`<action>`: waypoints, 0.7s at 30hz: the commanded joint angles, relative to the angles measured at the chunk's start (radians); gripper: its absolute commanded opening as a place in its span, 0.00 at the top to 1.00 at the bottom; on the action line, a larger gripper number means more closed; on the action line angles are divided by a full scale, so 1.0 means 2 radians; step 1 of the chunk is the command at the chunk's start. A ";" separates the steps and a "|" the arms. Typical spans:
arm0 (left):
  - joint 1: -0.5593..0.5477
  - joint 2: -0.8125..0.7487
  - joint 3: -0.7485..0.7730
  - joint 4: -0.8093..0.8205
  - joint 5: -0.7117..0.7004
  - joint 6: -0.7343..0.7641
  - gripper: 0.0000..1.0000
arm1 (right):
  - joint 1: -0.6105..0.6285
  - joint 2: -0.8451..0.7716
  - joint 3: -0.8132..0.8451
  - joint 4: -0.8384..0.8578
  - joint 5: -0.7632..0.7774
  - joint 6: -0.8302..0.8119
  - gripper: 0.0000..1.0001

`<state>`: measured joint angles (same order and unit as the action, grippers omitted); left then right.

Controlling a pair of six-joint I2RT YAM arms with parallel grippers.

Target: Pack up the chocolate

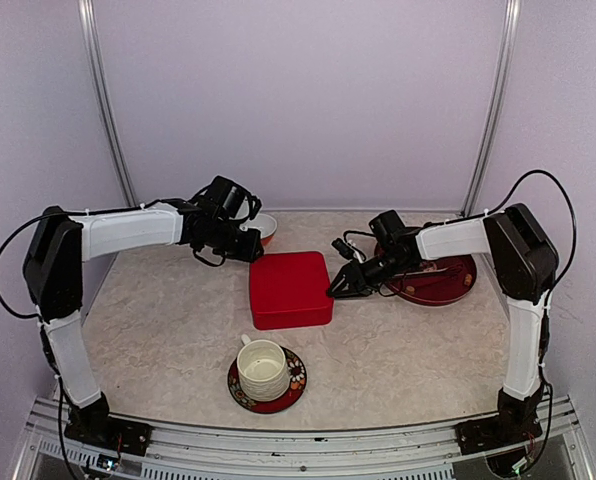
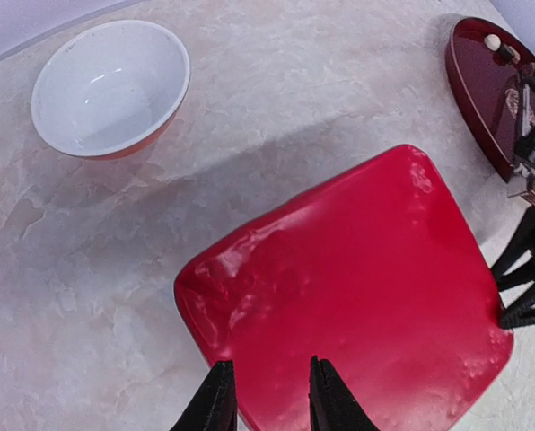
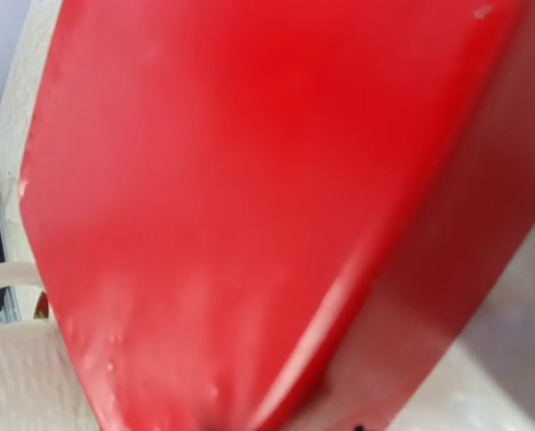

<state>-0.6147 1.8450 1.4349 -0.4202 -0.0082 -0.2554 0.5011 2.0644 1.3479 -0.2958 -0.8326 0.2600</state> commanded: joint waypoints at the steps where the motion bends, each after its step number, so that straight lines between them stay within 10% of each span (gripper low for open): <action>1: 0.022 0.072 0.027 0.000 0.001 0.012 0.76 | 0.008 0.015 -0.005 -0.012 0.022 0.003 0.61; 21: 0.026 0.138 0.067 -0.048 0.008 0.015 0.82 | -0.023 -0.010 0.143 -0.001 0.064 0.000 0.64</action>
<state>-0.5716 2.0769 1.5730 -0.4309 -0.0036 -0.2337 0.4572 2.0644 1.5280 -0.3103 -0.7525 0.2787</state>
